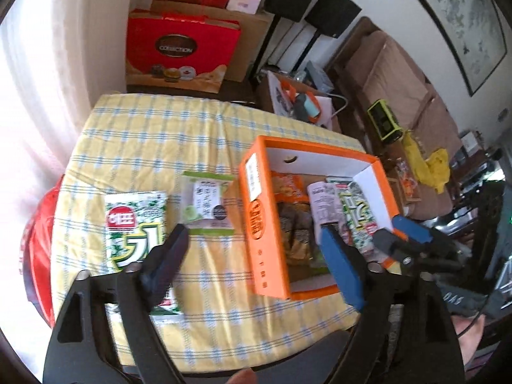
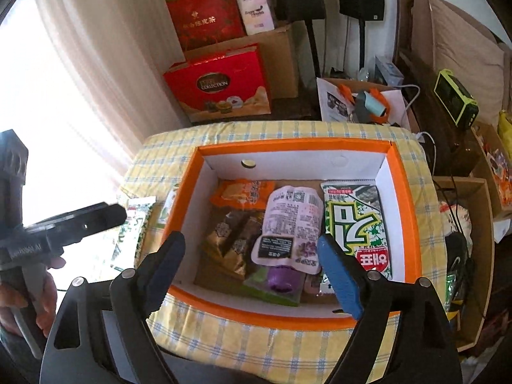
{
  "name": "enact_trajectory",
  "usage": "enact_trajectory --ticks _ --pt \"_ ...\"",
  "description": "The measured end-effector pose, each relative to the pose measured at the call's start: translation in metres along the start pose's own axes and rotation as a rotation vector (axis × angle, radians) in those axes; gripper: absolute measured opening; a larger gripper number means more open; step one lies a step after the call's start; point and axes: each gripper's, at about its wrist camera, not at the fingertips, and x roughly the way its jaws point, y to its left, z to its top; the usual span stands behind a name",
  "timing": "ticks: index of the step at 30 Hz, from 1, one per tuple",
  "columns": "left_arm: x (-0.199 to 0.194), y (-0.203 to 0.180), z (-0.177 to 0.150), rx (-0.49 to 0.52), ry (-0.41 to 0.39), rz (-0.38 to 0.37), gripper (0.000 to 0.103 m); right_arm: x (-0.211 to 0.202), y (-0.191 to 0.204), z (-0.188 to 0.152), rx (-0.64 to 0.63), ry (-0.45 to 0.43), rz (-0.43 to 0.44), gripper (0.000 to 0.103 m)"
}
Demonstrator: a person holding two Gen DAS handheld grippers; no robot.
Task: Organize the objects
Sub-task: 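Open the grippers to drop the pouch into the orange box, then move the left gripper down onto the green seaweed pack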
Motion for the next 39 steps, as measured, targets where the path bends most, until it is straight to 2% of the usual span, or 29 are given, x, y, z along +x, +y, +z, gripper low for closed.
enact_trajectory --ticks 3,5,6,17,28,31,36,39 --pt "-0.006 0.004 -0.005 0.005 -0.019 0.016 0.098 0.000 0.005 0.001 -0.002 -0.003 -0.008 0.092" --pt "-0.009 0.006 -0.007 0.011 -0.029 0.023 0.099 0.001 0.008 0.002 -0.007 -0.005 -0.020 0.101" --pt "-0.012 0.006 -0.009 0.019 -0.037 0.034 0.100 0.001 0.010 0.002 -0.009 -0.006 -0.025 0.102" --pt "-0.035 0.012 -0.023 0.072 -0.127 0.190 0.103 0.009 0.031 0.002 -0.038 0.001 -0.062 0.103" --pt "-0.043 0.033 -0.025 0.054 -0.134 0.214 0.103 0.015 0.059 0.004 -0.078 -0.002 -0.062 0.103" --pt "-0.042 0.044 -0.024 0.033 -0.091 0.171 0.103 0.016 0.065 0.006 -0.083 -0.003 -0.058 0.103" --pt "-0.041 0.059 -0.024 0.024 -0.103 0.244 0.103 0.020 0.073 0.010 -0.099 0.002 -0.058 0.103" --pt "-0.038 0.070 -0.026 0.002 -0.104 0.261 0.103 0.023 0.076 0.011 -0.104 0.008 -0.044 0.103"
